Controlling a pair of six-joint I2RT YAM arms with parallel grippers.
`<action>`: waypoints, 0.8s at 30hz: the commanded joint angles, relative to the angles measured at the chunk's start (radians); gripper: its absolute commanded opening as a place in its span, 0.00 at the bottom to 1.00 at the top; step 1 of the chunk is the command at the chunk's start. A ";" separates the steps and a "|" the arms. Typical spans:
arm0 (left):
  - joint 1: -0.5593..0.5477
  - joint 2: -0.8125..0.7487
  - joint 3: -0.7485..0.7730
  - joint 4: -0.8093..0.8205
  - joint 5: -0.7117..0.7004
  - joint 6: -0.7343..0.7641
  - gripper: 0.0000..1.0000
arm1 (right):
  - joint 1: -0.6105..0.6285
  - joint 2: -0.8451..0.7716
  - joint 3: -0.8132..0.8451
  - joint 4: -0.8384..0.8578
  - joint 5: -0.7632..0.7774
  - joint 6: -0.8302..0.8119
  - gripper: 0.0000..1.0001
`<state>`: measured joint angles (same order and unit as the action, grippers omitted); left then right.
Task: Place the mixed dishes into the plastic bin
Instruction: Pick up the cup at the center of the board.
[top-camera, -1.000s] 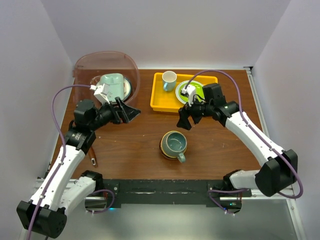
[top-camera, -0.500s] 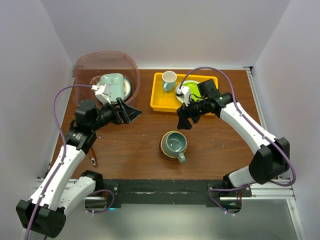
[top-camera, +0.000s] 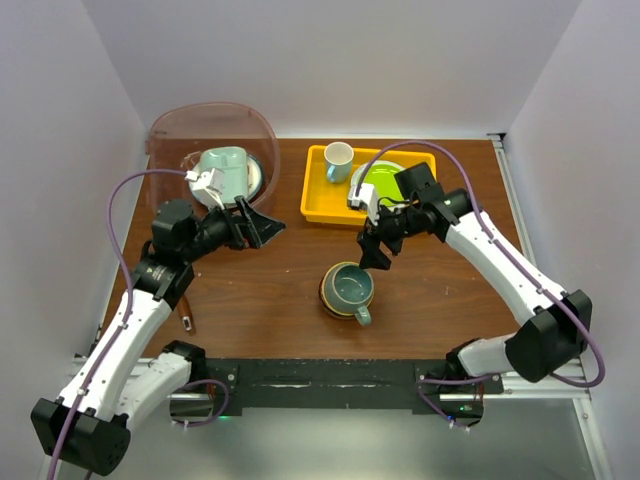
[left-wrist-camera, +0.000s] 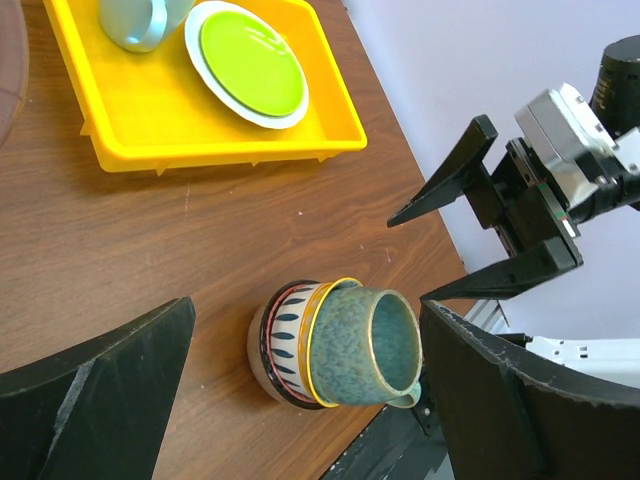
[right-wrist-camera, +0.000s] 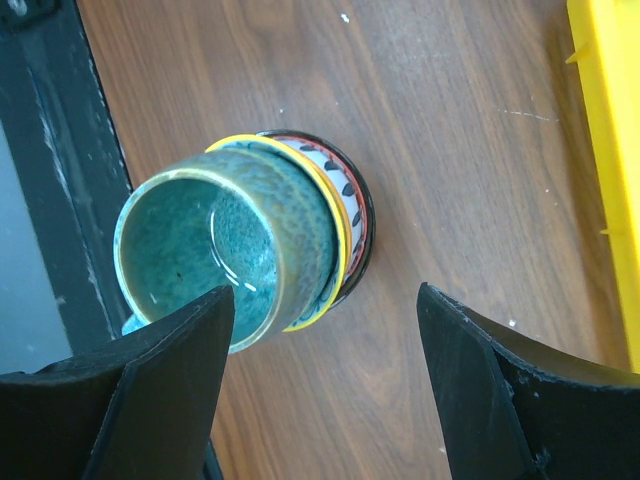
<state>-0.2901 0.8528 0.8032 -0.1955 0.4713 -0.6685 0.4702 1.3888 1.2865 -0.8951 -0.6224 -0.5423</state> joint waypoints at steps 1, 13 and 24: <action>-0.011 -0.004 -0.004 0.042 -0.011 0.018 1.00 | 0.034 -0.048 0.014 -0.019 0.072 -0.074 0.78; -0.017 0.000 0.007 0.027 -0.030 0.027 1.00 | 0.123 -0.091 -0.042 -0.007 0.211 -0.079 0.77; -0.020 0.018 0.022 0.016 -0.039 0.046 1.00 | 0.202 -0.085 0.004 -0.045 0.300 -0.287 0.77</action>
<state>-0.3035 0.8696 0.8032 -0.2024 0.4431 -0.6594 0.6453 1.3281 1.2430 -0.9215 -0.3546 -0.6998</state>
